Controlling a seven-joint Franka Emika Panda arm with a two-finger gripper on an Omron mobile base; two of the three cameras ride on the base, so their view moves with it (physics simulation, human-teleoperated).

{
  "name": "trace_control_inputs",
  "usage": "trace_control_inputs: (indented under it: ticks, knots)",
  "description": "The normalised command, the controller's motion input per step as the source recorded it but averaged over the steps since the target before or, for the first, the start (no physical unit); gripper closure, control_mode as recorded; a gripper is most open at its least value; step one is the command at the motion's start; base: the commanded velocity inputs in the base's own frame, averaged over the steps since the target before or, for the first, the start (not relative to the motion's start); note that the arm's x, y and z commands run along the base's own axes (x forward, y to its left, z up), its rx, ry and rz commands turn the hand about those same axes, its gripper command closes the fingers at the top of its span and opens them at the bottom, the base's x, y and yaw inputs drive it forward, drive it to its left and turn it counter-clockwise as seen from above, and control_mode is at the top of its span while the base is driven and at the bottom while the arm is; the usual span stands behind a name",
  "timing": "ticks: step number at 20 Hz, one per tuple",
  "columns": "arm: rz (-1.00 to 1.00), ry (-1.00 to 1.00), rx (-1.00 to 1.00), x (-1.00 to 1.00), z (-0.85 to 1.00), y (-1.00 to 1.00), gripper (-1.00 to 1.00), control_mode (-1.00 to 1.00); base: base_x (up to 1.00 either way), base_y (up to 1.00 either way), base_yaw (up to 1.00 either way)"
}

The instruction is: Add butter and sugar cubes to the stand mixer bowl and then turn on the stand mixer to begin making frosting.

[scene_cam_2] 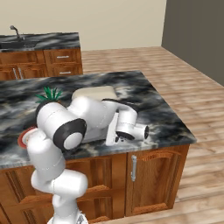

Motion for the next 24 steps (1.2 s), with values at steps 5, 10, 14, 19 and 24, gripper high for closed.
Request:
trace_control_inputs:
  ticks: [5, 10, 14, 19, 24]
  knots:
    - [0.0, 0.0, 0.0, 0.17, -0.77, -0.39, -1.0, -1.0, 0.0, 0.0, 0.0]
    - [0.0, 0.0, -0.02, 0.19, -0.86, -0.37, -1.0, -1.0, 0.0, 0.0, 0.0]
    - [0.0, 0.0, -0.11, 0.02, -0.91, -0.03, -1.0, -1.0, 0.0, 0.0, 0.0]
    - [0.0, -0.06, 0.01, -0.07, -0.16, -0.02, -1.0, -1.0, 0.0, 0.0, 0.0]
    - [0.0, -0.03, 0.01, -0.19, 0.07, 0.31, -1.0, -1.0, 0.0, 0.0, 0.0]
